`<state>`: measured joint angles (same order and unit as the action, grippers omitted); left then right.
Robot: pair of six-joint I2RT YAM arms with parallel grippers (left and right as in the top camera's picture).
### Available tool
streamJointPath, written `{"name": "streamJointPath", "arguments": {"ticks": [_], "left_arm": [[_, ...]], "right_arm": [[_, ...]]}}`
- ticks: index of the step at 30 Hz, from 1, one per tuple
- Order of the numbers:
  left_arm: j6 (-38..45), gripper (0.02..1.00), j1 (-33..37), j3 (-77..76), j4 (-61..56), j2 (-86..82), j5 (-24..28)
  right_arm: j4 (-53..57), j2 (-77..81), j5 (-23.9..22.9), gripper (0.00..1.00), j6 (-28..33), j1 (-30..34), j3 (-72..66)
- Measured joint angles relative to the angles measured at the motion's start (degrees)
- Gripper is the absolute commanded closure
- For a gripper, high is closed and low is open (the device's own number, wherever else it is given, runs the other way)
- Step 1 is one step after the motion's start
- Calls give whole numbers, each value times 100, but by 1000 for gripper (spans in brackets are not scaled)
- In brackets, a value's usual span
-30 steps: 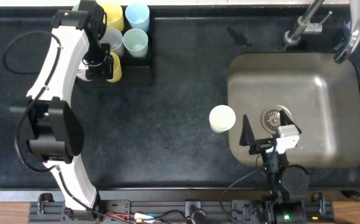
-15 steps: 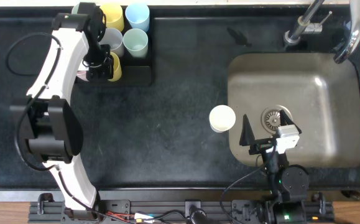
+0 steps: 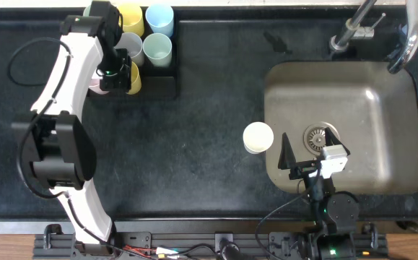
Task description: Store Cups
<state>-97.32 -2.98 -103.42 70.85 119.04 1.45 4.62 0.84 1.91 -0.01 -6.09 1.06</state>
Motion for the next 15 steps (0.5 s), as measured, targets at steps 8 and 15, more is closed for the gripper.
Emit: {"name": "streamJointPath", "arguments": {"ticks": [8, 15], "left_arm": [[-2, 294, 0, 22, -2, -282, -92], [37, 200, -2, 31, -37, -1276, -476]], "right_arm": [[0, 0, 2, 7, 0, 0, 0], [2, 0, 0, 5, -2, 0, 0]]}}
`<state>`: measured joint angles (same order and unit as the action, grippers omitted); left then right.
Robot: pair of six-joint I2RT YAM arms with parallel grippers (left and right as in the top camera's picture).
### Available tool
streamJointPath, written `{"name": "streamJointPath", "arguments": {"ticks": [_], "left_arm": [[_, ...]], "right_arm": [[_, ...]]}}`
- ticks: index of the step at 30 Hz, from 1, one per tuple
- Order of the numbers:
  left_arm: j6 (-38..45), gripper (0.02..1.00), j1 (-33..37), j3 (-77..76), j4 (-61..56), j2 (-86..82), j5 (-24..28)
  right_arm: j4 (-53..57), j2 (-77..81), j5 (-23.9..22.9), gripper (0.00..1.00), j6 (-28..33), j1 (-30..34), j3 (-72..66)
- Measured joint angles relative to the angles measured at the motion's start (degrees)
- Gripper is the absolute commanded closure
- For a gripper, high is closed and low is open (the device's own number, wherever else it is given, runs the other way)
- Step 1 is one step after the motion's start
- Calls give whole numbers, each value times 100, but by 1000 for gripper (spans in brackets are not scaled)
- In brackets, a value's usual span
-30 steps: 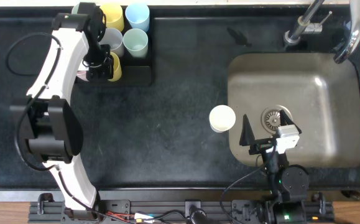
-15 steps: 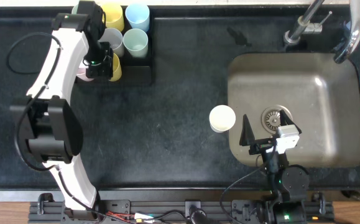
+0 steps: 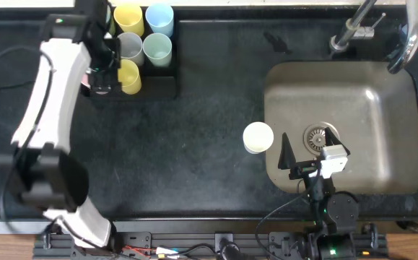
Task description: Store Cups
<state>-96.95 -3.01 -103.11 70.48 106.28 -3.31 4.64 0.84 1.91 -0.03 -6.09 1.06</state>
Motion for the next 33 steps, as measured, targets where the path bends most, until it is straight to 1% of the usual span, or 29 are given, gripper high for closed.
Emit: {"name": "streamJointPath", "arguments": {"ticks": [2, 4, 6, 8, 9, 11, 14, 17, 19, 26, 30, 33], "left_arm": [[190, 176, 0, 7, -195, -400, -197], [634, 150, 0, 55, -732, -857, -415], [1305, 132, 0, 186, -1604, -1311, -601], [2280, 132, 0, 459, -2839, -1792, -691], [2771, 115, 0, 649, -3425, -2013, -680], [3939, 18, 0, 1156, -4559, -2522, -584], [5386, 20, 0, 2138, -5834, -3335, -267], [6411, 18, 0, 3195, -6500, -4170, 0], [6907, 18, 13, 3851, -6773, -4701, 131], [8142, 18, 350, 5779, -7667, -6378, 597], [8651, 18, 428, 6653, -7888, -7329, 739], [8837, 20, 535, 7246, -7908, -8019, 774]], "right_arm": [[0, 0, 0, 5, 0, 0, 0], [0, 0, 0, 5, 0, 0, 0], [0, 0, 2, 5, 0, 0, 0], [0, 0, 0, 5, 2, 0, 0], [0, 0, 0, 5, 0, 0, 0], [0, 0, 2, 7, -2, 0, 0], [0, 0, -2, 5, 0, 0, 0], [4, 0, -2, 5, 2, 0, 0], [2, 0, 0, 5, 2, 0, 0], [0, 0, 0, 5, 0, 2, 0], [2, 0, 0, 5, 0, 0, 0], [2, 0, 0, 5, 2, 0, 0]]}}
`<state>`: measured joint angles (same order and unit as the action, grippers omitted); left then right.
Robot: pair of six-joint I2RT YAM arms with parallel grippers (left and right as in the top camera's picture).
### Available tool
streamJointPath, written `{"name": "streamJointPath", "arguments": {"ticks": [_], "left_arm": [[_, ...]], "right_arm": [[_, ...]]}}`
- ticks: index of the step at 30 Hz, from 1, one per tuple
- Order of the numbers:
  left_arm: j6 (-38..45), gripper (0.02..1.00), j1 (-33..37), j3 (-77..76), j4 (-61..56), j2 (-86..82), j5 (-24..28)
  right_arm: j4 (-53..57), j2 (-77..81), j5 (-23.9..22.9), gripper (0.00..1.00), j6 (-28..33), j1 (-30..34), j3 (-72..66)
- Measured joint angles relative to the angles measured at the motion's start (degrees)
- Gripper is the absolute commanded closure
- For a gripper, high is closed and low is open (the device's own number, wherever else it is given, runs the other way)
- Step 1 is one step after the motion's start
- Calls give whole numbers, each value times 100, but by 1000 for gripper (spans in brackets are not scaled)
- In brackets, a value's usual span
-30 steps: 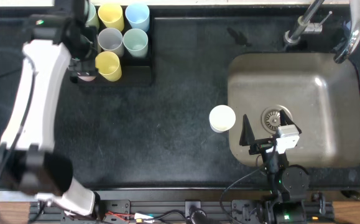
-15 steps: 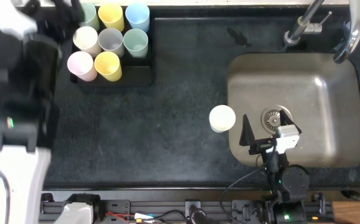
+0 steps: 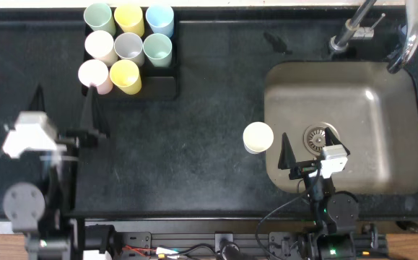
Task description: Store Cups
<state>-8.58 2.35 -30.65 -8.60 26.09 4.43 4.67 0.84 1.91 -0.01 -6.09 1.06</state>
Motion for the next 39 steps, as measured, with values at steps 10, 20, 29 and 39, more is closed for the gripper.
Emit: {"name": "streamJointPath", "arguments": {"ticks": [10, 20, 29, 39], "left_arm": [[284, 20, 37, 1843, 59, -2175, 11], [39, 18, -212, 2356, 343, -2509, 11], [-24, 18, -216, 3010, 175, -2522, 269], [-24, 18, -151, 3016, 697, -2524, 273]], "right_arm": [[0, 0, -2, 7, 0, 0, 0], [0, 0, 2, 5, -2, 0, 0], [-4, 0, 0, 5, -2, 0, 0], [-2, 0, 0, 5, 0, 0, 0]]}}
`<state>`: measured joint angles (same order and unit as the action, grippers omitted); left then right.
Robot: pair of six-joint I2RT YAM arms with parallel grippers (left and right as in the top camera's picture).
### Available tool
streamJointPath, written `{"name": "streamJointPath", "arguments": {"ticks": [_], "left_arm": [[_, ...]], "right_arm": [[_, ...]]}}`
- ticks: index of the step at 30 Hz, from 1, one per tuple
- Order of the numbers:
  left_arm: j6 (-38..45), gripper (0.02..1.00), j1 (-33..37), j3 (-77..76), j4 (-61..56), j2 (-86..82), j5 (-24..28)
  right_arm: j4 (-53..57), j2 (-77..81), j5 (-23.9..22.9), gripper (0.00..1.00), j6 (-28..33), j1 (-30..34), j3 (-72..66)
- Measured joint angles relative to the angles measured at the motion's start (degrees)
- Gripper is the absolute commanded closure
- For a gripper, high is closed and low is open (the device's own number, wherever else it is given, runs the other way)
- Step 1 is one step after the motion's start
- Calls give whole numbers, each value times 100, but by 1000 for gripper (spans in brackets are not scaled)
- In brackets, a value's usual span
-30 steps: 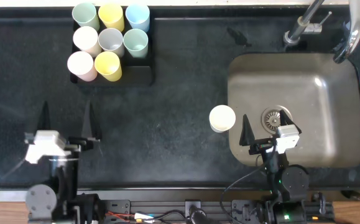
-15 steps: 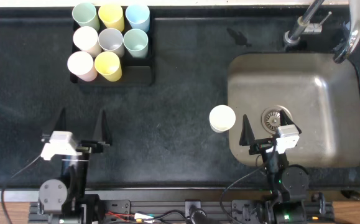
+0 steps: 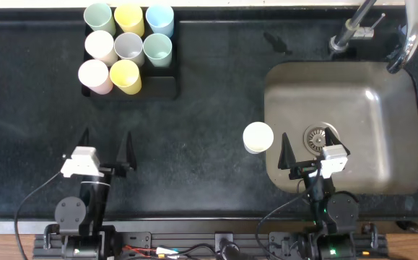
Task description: Store Cups
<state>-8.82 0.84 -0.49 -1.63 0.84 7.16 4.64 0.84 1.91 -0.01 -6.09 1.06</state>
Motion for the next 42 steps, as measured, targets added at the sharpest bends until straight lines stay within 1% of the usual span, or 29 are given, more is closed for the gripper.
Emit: {"name": "streamJointPath", "arguments": {"ticks": [6, 42], "left_arm": [[-2, 18, 0, 0, 538, 2, -2], [-2, 18, 0, 0, 538, -9, 0]], "right_arm": [[2, 0, 2, 5, 0, 0, 0], [0, 0, 0, 7, -2, 0, 0]]}}
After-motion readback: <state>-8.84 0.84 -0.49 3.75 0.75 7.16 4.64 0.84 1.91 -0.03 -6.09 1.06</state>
